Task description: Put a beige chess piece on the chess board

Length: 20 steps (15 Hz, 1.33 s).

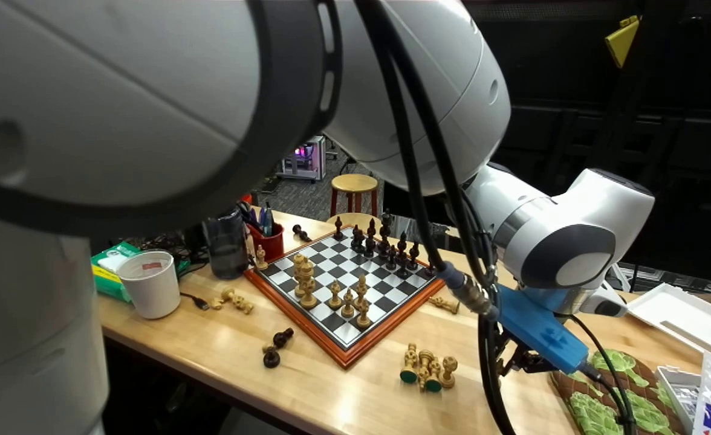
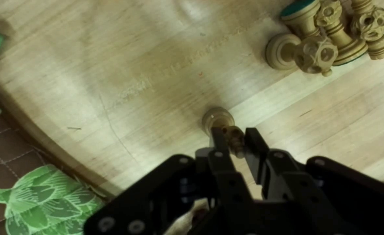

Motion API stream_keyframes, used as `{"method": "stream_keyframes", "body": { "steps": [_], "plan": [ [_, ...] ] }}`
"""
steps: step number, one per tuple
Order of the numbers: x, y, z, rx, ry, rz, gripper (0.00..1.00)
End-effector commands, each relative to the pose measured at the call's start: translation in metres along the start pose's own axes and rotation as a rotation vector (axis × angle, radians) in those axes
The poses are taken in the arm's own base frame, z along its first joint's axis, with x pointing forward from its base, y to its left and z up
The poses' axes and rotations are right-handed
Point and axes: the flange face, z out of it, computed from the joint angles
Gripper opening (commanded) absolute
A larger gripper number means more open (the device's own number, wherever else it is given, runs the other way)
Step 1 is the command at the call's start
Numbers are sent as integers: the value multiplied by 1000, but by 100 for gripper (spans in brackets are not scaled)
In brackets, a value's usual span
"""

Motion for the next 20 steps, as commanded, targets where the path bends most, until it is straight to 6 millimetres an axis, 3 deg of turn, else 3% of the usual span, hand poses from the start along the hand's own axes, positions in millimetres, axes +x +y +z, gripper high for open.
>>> {"method": "stream_keyframes", "body": {
  "steps": [1,6,13,16,20],
  "plan": [
    [-12,-13,-23,-17,-4,-50,5],
    [-32,-50,-66,-93,2,-164,5],
    [-87,-132,-133,-63,20,-418,5],
    [-109,-160,-146,-44,16,-526,5],
    [-128,-191,-149,-43,-5,-662,5]
  ]
}}
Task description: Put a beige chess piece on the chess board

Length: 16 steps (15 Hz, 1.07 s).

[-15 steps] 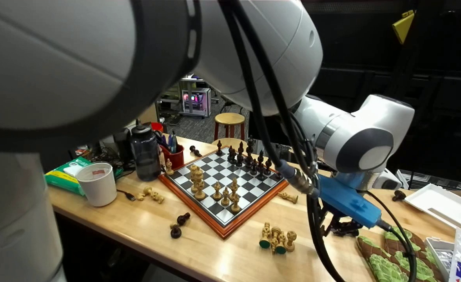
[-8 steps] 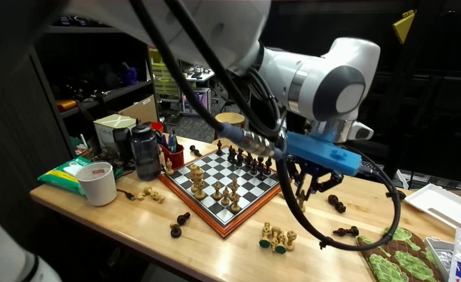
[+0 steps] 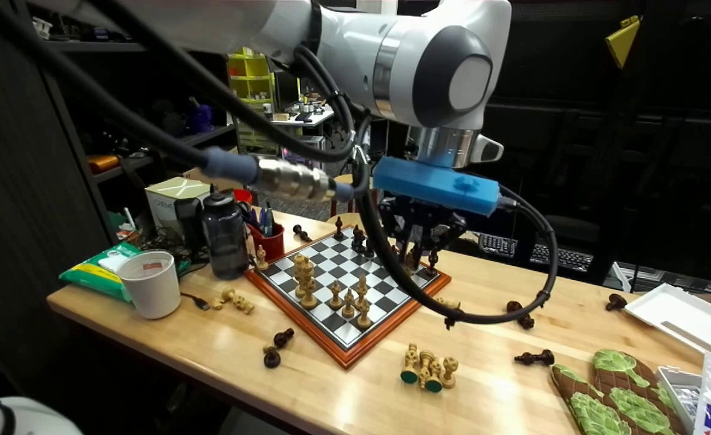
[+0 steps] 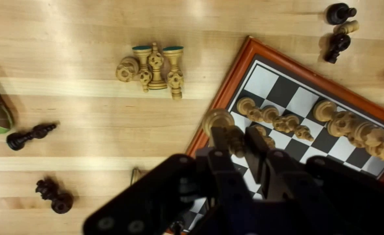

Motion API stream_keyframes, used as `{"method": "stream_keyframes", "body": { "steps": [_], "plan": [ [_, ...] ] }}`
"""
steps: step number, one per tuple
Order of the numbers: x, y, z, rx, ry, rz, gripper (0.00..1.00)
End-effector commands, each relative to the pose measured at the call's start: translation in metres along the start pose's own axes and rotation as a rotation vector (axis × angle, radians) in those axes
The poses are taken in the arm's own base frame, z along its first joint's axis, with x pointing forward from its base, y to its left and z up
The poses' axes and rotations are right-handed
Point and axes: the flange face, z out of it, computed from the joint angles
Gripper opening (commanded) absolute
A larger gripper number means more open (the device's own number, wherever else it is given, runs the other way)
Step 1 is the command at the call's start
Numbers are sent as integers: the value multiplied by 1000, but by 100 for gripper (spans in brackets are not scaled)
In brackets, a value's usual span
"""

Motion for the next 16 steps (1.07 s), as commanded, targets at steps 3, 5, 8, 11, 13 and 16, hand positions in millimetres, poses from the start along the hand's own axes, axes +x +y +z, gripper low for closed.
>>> {"method": "stream_keyframes", "body": {
  "steps": [3,5,8,11,13,16],
  "plan": [
    [2,-50,1,2,-31,-188,5],
    [12,-65,8,-3,-49,-234,5],
    [27,-82,22,4,-78,-285,5],
    [38,-92,36,9,-110,-318,5],
    [34,-90,39,8,-108,-291,20],
    [39,-90,47,11,-125,-299,20]
  ]
}}
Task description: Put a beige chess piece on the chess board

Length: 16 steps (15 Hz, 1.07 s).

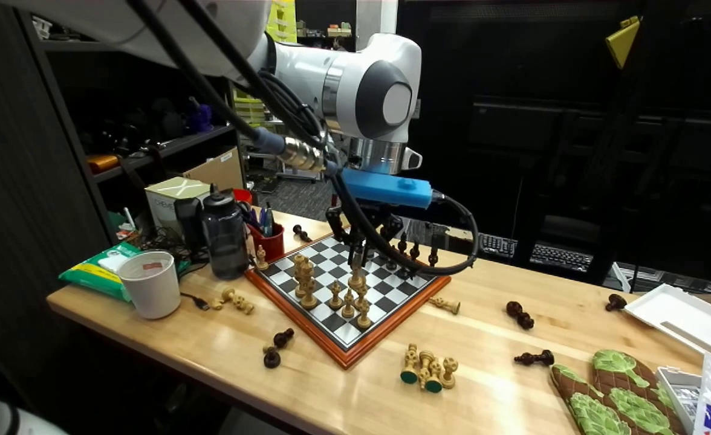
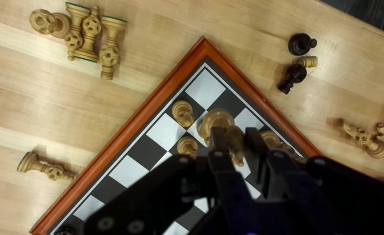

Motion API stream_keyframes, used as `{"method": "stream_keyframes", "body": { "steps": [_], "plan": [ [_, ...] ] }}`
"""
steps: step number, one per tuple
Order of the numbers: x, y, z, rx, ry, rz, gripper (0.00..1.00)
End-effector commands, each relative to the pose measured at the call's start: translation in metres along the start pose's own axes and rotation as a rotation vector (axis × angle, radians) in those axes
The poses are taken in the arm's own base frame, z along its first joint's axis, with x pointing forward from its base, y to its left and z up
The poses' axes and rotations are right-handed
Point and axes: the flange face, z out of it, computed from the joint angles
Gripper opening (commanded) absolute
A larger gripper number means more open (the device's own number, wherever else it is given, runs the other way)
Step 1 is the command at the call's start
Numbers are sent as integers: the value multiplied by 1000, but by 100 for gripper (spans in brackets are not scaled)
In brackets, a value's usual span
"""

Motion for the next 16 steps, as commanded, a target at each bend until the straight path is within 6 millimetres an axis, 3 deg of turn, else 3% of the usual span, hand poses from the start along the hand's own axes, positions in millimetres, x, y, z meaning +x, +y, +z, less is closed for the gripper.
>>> {"method": "stream_keyframes", "body": {
  "steps": [1,9,10,16],
  "plan": [
    [1,0,0,0,-1,-2,20],
    [1,1,-3,-2,3,-5,20],
    [4,0,-5,-10,1,-11,5],
    [38,-23,-24,-53,-14,-105,5]
  ]
}}
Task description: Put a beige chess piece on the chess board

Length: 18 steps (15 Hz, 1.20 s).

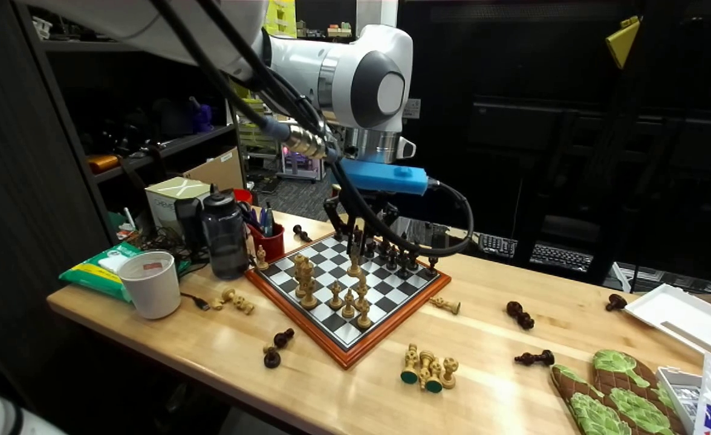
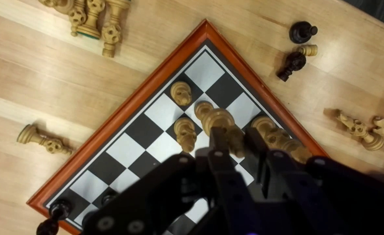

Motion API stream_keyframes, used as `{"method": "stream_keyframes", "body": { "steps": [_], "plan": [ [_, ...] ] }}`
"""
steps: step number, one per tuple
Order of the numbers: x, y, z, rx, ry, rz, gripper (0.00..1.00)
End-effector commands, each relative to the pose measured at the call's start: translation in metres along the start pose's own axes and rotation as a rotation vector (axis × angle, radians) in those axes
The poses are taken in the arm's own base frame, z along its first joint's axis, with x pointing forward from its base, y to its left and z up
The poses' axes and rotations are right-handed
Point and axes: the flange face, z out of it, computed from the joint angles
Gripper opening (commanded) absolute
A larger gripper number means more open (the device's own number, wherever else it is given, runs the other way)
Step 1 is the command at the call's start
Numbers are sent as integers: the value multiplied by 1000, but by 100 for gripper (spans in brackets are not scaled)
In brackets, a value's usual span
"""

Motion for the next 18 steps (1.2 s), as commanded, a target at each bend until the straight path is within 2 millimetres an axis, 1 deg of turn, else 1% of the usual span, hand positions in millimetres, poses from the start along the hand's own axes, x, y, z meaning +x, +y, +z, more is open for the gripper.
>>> {"method": "stream_keyframes", "body": {
  "steps": [1,5,10,13,18],
  "plan": [
    [28,-15,-13,-29,-25,-82,5],
    [65,-34,-9,-36,-39,-168,5],
    [97,-44,12,-19,-55,-268,5],
    [106,-45,24,-13,-68,-302,5],
    [109,-45,38,4,-82,-331,5]
  ]
}}
